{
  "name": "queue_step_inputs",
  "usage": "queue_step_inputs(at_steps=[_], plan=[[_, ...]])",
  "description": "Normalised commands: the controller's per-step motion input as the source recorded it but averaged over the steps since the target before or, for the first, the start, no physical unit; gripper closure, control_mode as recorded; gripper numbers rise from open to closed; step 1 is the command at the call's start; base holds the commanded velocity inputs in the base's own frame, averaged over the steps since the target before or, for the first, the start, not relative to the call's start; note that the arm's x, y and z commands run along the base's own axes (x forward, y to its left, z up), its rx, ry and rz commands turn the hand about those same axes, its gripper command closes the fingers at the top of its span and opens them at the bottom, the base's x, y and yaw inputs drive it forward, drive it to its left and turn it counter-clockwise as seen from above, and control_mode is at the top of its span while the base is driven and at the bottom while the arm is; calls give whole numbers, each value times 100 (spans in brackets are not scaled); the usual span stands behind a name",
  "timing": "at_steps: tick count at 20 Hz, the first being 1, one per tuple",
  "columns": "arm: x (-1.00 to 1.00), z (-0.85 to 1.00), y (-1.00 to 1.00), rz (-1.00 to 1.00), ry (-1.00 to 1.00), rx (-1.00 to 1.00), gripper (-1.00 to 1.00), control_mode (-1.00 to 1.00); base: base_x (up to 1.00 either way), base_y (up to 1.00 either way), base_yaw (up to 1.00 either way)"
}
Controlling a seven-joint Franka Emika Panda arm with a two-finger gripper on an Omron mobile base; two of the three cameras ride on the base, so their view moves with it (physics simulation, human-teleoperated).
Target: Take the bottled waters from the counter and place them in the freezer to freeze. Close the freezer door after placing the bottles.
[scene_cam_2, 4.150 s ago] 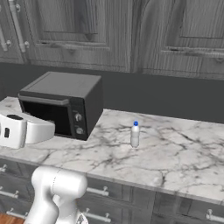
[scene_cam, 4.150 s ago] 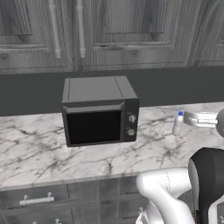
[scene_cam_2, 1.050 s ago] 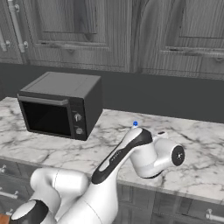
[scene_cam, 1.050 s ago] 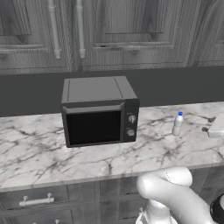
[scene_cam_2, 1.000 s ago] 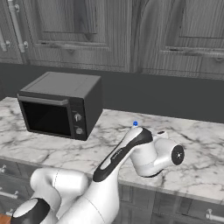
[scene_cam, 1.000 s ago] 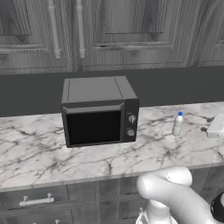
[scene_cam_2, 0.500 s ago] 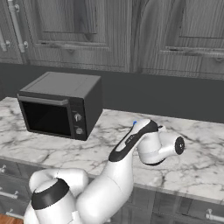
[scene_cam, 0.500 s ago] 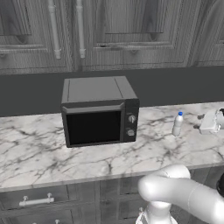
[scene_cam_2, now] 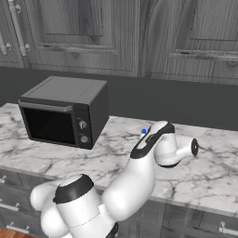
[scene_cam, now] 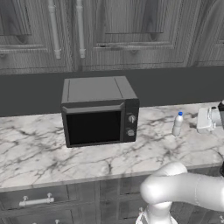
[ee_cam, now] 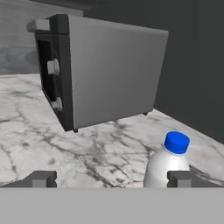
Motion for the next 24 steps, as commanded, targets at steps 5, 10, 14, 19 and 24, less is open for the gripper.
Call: queue_step_inputs(at_steps=[5,10,14,19,24], plan=[[24,-6,0,11,0,0,-100,-100,0,0,0],[42,-10,0,4,4,0,-100,-100,0,0,0],[30,-21,0,2,7,0,-100,-100,0,0,0],[27,-28,0,1,5,0,-100,-100,0,0,0],[34,-23,-3,0,5,0,-100,-100,0,0,0]])
